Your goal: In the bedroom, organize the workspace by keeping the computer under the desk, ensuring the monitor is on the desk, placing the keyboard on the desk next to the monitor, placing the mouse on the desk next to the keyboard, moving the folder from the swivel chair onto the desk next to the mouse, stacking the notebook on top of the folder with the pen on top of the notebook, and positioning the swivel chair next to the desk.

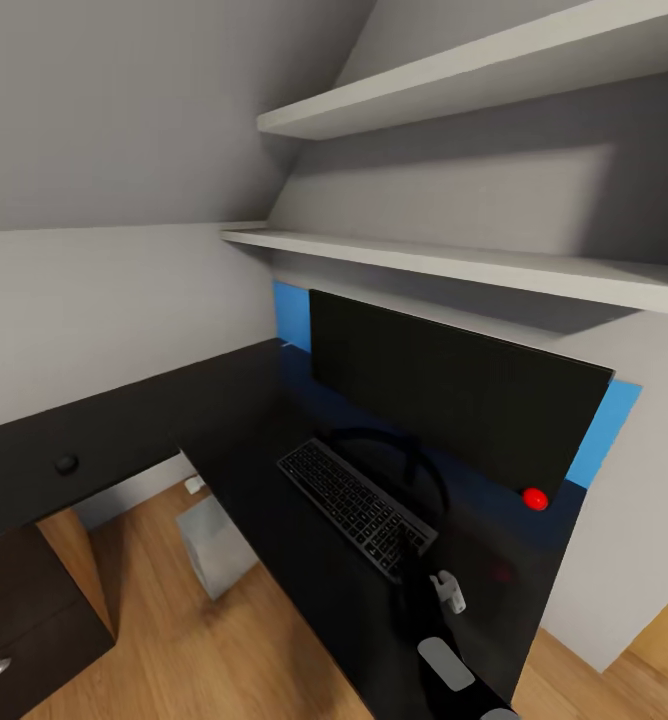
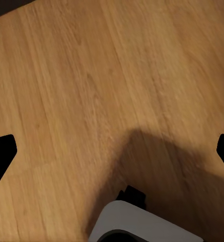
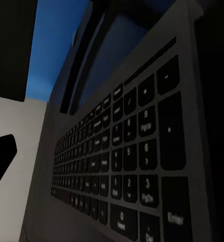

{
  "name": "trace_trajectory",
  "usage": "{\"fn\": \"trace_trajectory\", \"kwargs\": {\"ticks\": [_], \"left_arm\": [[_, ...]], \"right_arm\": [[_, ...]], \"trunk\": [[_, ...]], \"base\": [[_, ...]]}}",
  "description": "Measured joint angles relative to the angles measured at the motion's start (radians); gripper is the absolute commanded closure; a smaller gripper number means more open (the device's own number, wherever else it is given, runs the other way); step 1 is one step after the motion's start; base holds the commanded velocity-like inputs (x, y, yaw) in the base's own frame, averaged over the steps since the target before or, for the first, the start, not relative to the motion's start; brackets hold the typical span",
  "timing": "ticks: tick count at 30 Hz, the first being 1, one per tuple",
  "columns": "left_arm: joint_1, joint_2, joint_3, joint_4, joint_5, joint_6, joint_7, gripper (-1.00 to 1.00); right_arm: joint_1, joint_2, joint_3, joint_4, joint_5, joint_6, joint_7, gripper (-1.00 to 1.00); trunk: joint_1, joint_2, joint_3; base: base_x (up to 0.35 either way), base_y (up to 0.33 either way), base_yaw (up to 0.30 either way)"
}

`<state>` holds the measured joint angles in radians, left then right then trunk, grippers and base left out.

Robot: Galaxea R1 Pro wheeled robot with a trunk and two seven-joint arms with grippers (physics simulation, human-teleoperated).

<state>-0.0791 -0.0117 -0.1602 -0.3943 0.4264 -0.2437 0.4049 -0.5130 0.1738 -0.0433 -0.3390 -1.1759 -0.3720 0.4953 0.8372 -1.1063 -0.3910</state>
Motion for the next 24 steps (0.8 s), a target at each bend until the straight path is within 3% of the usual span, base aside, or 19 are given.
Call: {"fn": "trace_trajectory", "kwargs": {"ticks": [7,21,24], "left_arm": [[0.000,0.000,0.000,0.000,0.000,0.000,0.000,-1.00],[0.000,0.000,-0.001,0.000,0.000,0.000,0.001,-1.00],[0.000,0.001,0.000,0.000,0.000,0.000,0.001,-1.00]], "right_arm": [[0.000,0.000,0.000,0.000,0.000,0.000,0.000,-1.00],[0.000,0.000,-0.003,-0.007,0.002,-0.019,-0.004,-1.00],[0.000,0.000,-0.003,-0.019,0.003,-0.042,-0.005,-1.00]], "trunk": [[0.000,0.000,0.000],[0.000,0.000,0.000],[-0.011,0.021,0.009]], "base": [[-0.089,-0.128,0.000],[-0.009,-0.013,0.000],[-0.001,-0.001,0.000]]}}
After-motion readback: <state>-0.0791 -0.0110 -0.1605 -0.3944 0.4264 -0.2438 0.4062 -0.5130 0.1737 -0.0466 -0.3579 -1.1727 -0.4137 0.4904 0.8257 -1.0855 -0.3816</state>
